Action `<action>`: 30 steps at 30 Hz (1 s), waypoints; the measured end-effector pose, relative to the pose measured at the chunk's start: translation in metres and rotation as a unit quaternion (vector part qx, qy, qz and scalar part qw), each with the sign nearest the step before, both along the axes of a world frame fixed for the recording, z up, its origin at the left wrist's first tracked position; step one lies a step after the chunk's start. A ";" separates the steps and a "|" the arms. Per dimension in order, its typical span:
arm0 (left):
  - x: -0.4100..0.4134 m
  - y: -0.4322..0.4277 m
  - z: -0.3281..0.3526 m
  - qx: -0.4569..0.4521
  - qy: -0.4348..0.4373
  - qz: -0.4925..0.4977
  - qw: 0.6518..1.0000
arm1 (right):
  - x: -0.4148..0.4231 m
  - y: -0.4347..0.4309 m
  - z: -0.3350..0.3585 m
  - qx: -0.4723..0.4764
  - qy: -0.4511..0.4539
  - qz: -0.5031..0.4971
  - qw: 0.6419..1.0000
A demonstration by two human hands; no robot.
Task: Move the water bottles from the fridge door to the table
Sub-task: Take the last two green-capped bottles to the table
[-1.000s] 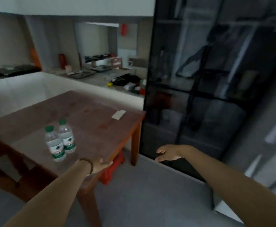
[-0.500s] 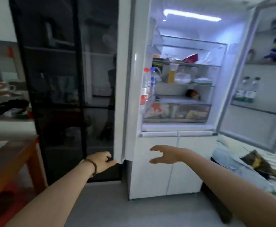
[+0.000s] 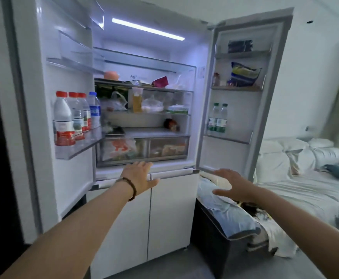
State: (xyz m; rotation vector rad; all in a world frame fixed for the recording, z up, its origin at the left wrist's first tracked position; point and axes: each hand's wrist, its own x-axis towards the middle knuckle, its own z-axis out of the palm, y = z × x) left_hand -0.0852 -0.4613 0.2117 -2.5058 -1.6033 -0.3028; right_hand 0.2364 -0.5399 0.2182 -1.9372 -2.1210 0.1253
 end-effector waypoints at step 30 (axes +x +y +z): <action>0.403 0.442 0.072 0.101 -0.219 0.001 0.970 | 0.333 0.422 0.092 0.175 0.066 0.038 0.982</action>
